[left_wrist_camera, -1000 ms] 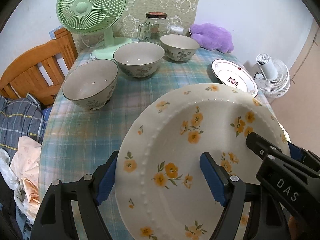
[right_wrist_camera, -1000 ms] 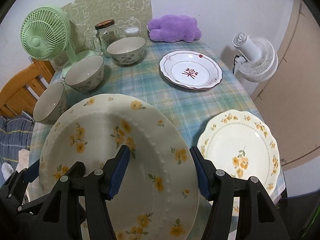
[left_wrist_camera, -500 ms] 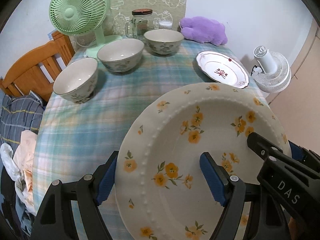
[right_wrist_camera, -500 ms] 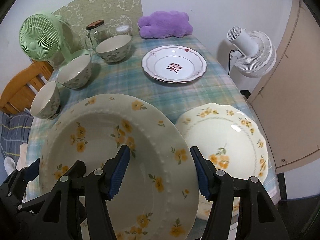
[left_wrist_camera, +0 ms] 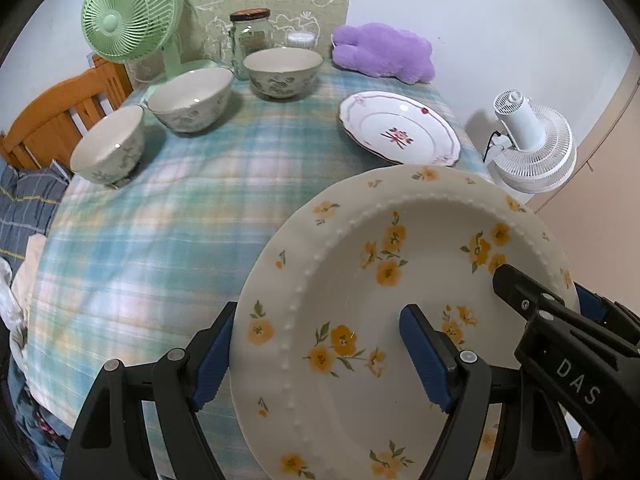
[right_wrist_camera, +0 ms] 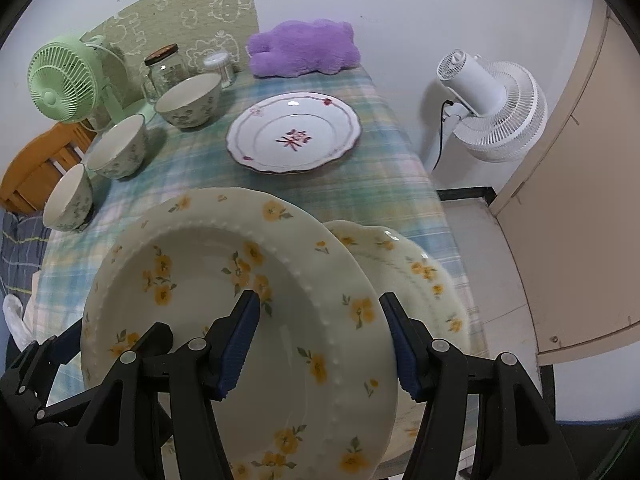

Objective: Organize plates and bowls
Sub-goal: 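Lift and carry the beaded-rim plate with both grippers over the scalloped plate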

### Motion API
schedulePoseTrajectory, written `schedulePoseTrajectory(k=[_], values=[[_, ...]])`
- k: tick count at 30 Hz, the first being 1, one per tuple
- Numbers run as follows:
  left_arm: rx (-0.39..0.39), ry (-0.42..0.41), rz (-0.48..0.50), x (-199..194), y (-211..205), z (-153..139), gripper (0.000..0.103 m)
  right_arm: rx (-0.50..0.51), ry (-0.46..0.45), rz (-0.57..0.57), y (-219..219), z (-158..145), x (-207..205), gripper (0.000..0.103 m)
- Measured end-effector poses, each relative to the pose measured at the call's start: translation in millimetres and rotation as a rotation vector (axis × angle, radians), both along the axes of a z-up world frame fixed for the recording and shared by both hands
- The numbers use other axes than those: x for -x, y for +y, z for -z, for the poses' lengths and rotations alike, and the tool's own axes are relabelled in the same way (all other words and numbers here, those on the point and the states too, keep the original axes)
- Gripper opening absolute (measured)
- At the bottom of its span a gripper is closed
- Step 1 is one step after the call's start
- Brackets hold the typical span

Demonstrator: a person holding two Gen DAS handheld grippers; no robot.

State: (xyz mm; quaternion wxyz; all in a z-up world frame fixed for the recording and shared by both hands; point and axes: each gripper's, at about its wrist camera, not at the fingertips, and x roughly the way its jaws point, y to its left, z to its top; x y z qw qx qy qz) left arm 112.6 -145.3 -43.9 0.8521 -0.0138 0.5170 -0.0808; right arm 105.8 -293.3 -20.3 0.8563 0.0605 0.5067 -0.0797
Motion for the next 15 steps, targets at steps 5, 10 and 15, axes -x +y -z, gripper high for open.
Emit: schedulePoseTrajectory(k=[5, 10, 15], values=[[-0.004, 0.012, 0.009, 2.5, -26.3, 7.2, 0.079, 0.002, 0.012, 0.006, -26.2, 7.3, 3.5, 0.064], [0.003, 0.027, 0.017, 4.6, -49.6, 15.7, 0.079, 0.006, 0.029, 0.018, -50.6, 16.3, 5.9, 0.064], [0.009, 0.047, 0.027, 3.5, -71.7, 28.3, 0.079, 0.016, 0.05, 0.032, -73.2, 27.5, 7.0, 0.064]])
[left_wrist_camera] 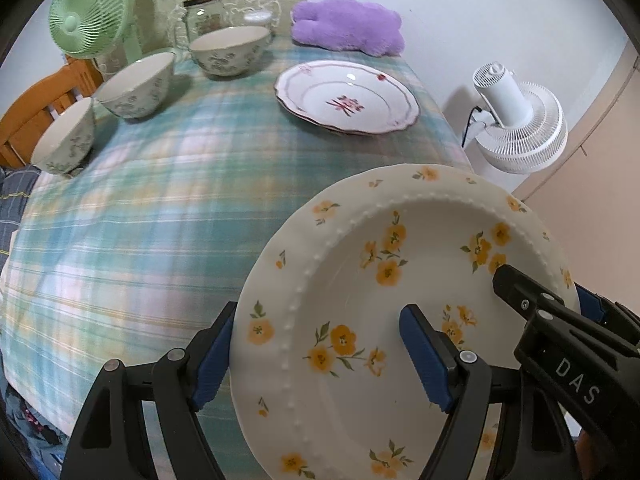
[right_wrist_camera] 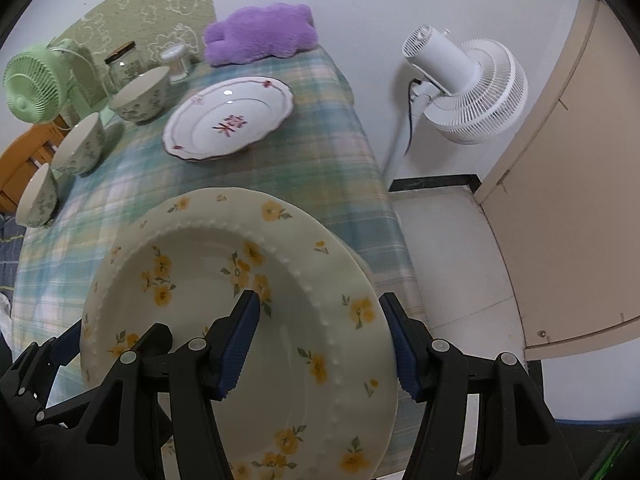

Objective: Organize plates and bowls
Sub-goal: 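Lift and carry the beaded-rim plate with both grippers over the scalloped plate, then lower the beaded-rim plate onto the scalloped plate with both grippers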

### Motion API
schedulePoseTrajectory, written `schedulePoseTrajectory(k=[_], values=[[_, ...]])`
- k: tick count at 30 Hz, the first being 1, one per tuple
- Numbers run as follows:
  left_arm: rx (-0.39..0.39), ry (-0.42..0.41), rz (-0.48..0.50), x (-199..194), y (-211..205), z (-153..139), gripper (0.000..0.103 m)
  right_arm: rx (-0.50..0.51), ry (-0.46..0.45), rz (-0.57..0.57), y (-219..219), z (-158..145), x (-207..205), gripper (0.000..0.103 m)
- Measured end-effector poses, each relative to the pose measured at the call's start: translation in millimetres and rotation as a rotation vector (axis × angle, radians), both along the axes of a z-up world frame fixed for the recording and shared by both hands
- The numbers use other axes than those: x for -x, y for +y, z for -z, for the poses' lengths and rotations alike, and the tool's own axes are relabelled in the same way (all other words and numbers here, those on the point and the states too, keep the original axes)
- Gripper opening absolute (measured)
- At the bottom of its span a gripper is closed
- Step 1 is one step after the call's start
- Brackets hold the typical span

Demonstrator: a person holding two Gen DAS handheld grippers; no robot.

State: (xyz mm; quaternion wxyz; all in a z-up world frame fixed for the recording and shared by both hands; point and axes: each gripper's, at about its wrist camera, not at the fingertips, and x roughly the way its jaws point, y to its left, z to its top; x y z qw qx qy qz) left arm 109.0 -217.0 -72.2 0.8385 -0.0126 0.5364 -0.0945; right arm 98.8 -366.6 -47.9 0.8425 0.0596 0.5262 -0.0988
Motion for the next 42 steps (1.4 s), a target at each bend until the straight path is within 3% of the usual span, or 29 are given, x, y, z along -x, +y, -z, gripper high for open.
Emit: schedulePoseTrajectory(k=[20, 42], values=[[-0.02, 0.056, 0.019, -16.5, -42.6, 34.9, 0.08, 0.008, 0.069, 0.033, -44.5, 33.5, -10.8, 0.064], [-0.148, 0.003, 0.054, -6.4, -53.0, 33.4, 0.09, 0.043, 0.08, 0.018, -42.3, 38.5, -3.6, 0.064]])
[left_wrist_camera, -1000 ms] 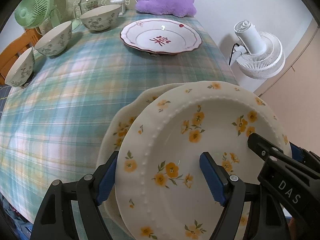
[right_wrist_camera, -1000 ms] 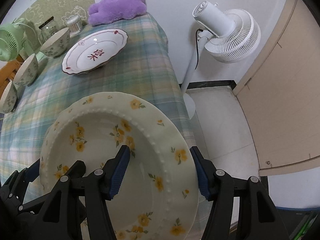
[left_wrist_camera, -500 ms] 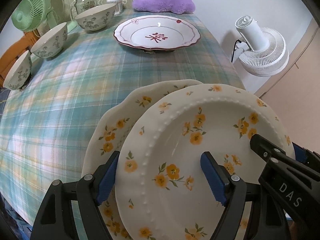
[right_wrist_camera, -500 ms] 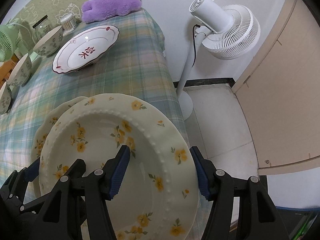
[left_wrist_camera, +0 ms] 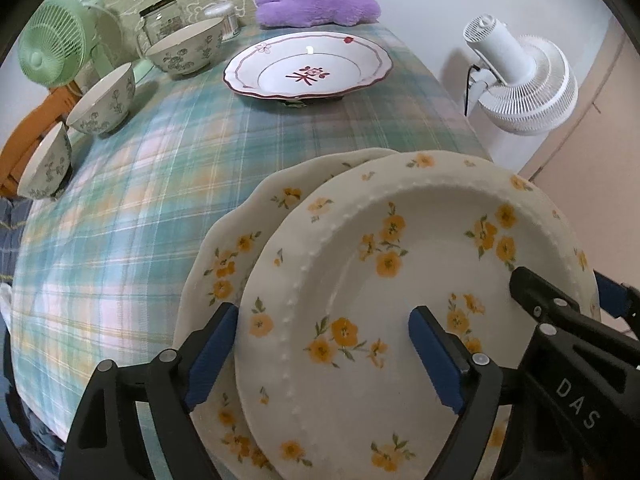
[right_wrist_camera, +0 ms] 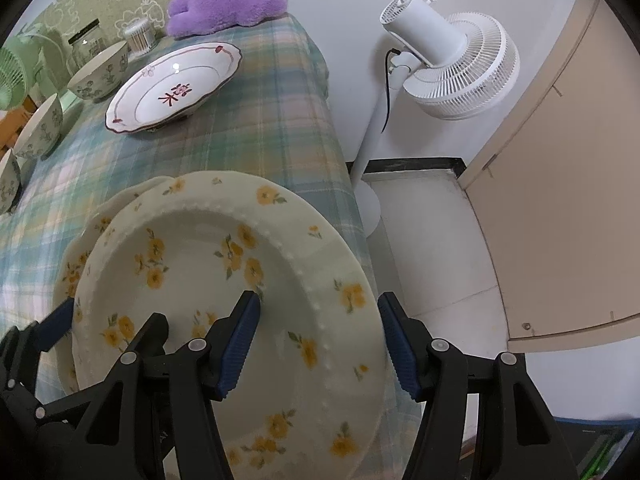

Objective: Organize plates and bowls
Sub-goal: 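Lower the beaded-rim plate onto the scalloped plate with both grippers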

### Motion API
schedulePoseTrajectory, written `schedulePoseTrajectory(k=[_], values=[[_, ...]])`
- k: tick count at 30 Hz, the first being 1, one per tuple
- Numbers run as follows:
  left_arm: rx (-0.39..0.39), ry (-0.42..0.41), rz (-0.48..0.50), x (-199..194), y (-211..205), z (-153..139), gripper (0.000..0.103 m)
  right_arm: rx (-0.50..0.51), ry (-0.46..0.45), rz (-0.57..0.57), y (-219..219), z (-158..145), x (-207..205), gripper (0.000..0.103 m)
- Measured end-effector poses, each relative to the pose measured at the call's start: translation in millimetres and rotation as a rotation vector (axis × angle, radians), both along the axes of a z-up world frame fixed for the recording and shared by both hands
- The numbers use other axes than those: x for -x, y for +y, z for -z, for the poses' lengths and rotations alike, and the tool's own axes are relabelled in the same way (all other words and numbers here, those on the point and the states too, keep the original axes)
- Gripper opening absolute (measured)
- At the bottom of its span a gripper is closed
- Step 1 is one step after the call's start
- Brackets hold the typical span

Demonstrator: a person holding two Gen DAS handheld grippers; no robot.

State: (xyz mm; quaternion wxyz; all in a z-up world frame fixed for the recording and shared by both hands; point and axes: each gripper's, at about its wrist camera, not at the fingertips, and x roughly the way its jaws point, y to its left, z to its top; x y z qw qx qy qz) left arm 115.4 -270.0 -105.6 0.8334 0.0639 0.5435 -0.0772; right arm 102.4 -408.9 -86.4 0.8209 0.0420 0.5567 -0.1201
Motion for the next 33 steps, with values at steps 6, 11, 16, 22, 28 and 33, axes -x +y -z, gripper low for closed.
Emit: schedulePoseTrajectory(k=[6, 11, 16, 22, 28, 33], values=[[-0.007, -0.014, 0.021, 10.8, 5.5, -9.0, 0.091, 0.015, -0.014, -0.005, -3.7, -6.3, 13.7, 0.051], [0.038, -0.005, -0.025, 8.9, 20.9, -15.5, 0.091, 0.026, -0.018, -0.034, 4.7, -5.4, 11.8, 0.043], [0.036, 0.006, -0.056, 9.9, 31.4, -14.8, 0.091, 0.022, -0.01, -0.044, 10.0, -2.7, 5.5, 0.043], [0.034, 0.011, -0.058, 10.7, 34.5, -14.7, 0.091, 0.019, 0.003, -0.059, 14.4, 1.5, -1.9, 0.044], [0.032, 0.02, -0.063, 10.3, 37.2, -12.8, 0.091, 0.015, 0.013, -0.065, 18.0, 6.1, -4.6, 0.044], [0.035, 0.018, -0.072, 12.5, 38.7, -14.4, 0.091, -0.007, 0.007, -0.059, 16.6, 7.3, -3.1, 0.044]])
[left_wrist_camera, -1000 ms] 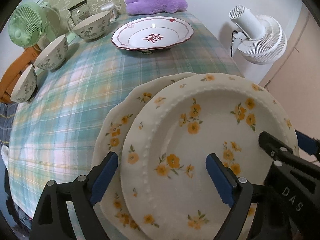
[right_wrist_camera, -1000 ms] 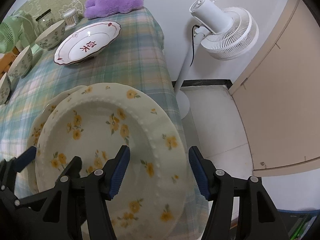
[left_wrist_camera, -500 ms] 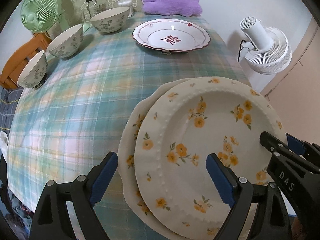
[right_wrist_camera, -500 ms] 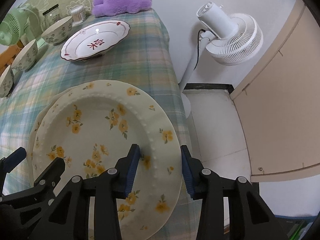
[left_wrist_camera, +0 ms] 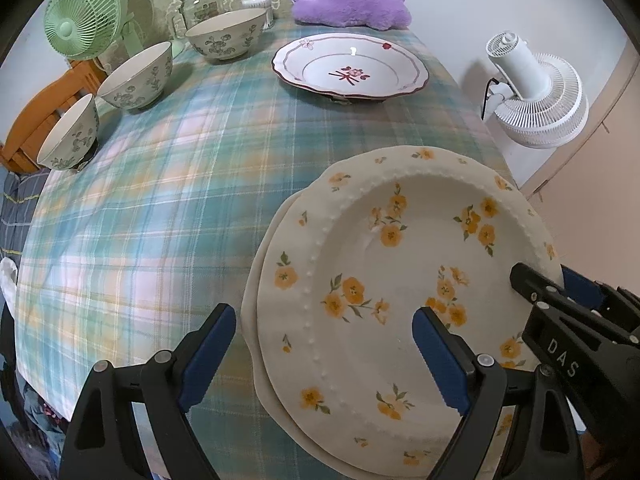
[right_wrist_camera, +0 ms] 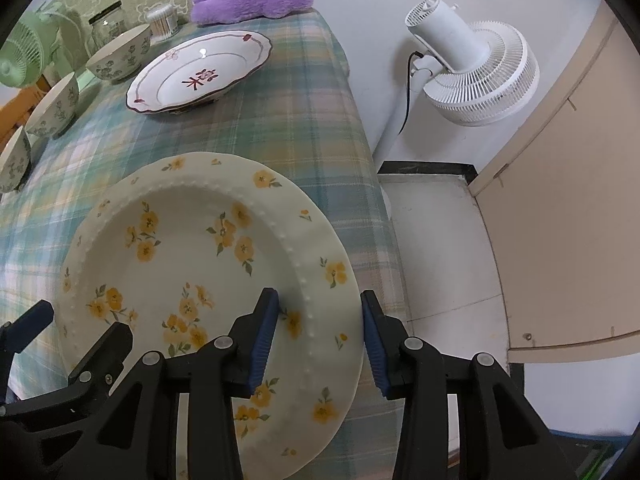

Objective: Organize plates and bowls
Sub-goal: 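Lower the beaded-rim plate onto the scalloped plate with both grippers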

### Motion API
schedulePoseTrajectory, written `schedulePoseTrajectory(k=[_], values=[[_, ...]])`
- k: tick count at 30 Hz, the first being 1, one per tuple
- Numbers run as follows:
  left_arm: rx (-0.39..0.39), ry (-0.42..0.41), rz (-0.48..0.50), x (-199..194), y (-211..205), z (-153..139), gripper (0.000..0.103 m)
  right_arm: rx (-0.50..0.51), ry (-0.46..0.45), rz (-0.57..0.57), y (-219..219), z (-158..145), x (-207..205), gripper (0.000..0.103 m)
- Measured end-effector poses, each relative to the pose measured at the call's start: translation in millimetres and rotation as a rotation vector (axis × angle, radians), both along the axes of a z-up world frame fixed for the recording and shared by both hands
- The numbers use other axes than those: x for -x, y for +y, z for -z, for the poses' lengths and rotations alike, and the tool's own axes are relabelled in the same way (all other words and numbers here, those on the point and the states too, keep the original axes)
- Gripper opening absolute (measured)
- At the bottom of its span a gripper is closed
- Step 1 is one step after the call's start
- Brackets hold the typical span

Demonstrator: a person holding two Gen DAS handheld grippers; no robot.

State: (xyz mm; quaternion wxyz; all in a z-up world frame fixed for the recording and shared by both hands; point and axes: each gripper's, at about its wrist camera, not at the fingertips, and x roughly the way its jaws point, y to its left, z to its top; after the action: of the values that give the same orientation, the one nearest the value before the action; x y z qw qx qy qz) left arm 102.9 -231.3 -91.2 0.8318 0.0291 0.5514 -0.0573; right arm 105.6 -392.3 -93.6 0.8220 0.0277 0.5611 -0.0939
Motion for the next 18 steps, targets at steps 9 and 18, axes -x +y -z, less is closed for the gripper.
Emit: schedulePoseTrajectory(k=[9, 18], values=[[-0.001, -0.033, 0.01, 7.7, 4.2, -13.9, 0.091, 0.0, -0.058, -0.011, 6.5, -19.6, 12.7, 0.052], [0.012, -0.1, 0.046, 7.1, 28.7, -42.3, 0.092, -0.01, -0.128, 0.016, 23.3, -53.4, 26.1, 0.064]])
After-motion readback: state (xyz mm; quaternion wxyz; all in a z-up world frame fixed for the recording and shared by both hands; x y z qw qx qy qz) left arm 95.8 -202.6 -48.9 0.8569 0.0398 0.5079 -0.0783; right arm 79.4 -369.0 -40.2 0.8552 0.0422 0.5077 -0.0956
